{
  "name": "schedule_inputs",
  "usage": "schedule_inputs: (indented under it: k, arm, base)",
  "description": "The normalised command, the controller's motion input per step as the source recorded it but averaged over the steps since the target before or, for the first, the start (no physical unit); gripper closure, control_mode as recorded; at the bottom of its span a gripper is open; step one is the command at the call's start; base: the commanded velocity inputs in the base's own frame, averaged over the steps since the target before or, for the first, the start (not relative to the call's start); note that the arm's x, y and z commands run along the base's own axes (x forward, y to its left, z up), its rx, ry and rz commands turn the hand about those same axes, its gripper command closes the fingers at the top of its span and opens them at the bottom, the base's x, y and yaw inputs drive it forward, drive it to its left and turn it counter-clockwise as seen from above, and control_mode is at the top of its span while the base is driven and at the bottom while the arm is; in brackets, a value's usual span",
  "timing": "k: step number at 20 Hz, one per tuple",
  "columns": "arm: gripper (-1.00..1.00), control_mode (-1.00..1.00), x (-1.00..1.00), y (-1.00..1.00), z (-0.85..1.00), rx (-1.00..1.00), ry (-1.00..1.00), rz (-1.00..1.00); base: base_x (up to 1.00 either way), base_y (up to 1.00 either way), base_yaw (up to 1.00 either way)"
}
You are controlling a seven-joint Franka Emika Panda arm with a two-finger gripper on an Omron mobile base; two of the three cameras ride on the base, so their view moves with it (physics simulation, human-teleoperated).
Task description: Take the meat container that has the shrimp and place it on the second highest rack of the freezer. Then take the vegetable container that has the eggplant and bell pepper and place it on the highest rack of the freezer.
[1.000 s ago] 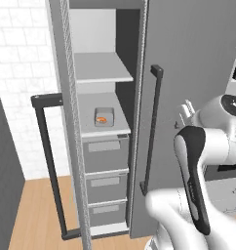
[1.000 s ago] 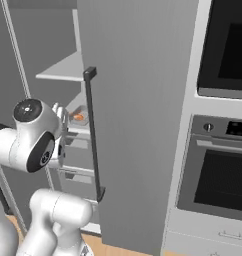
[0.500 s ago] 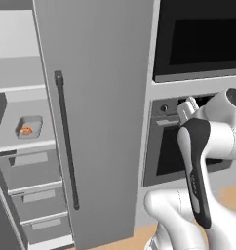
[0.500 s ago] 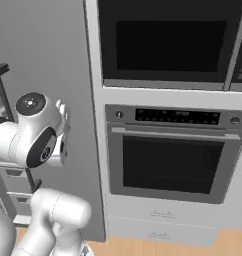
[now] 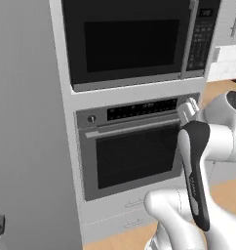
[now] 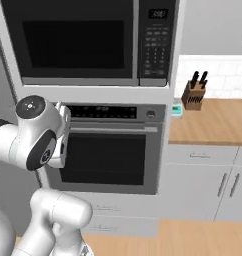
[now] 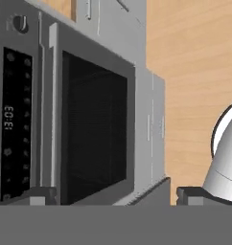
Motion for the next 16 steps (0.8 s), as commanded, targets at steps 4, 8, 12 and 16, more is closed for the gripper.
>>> schedule_inputs:
  k: [4, 8, 12, 16]
  arm:
    - [-1.0, 1.0, 0.0, 0.0, 0.0, 0.0, 0.0, 0.0]
    - [-1.0, 1.0, 0.0, 0.0, 0.0, 0.0, 0.0, 0.0]
    - [-1.0, 1.0, 0.0, 0.0, 0.0, 0.0, 0.0, 0.0]
    - [-1.0, 1.0, 0.0, 0.0, 0.0, 0.0, 0.0, 0.0]
  base:
    - [0.0, -1.0, -0.14]
    - [0.07, -1.0, -0.13]
    - [0.17, -1.0, -0.1]
    - [0.57, -1.0, -0.01]
